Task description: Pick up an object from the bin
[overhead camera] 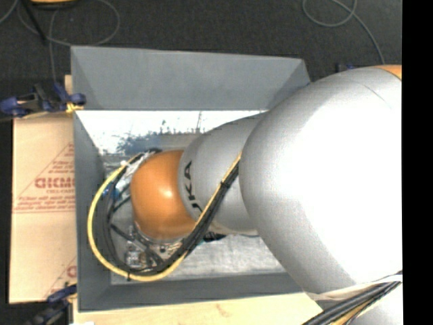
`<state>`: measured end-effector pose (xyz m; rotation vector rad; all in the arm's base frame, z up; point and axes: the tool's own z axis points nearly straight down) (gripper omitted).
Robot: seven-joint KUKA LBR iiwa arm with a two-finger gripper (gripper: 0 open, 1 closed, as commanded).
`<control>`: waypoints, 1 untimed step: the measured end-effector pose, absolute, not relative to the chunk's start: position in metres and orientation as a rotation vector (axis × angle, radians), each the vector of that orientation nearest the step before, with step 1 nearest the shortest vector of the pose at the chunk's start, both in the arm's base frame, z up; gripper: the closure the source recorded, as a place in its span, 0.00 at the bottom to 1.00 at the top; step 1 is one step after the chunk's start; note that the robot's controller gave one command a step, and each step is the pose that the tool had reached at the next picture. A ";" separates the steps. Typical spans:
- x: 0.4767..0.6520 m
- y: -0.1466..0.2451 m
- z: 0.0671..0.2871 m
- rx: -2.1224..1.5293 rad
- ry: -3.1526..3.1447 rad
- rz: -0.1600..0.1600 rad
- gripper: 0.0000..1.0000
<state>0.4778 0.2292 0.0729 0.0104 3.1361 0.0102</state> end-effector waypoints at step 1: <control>0.475 0.229 0.130 0.036 3.147 0.000 1.00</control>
Offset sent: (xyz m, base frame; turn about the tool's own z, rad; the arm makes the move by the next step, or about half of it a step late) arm -0.0039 -0.0048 0.0231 0.0754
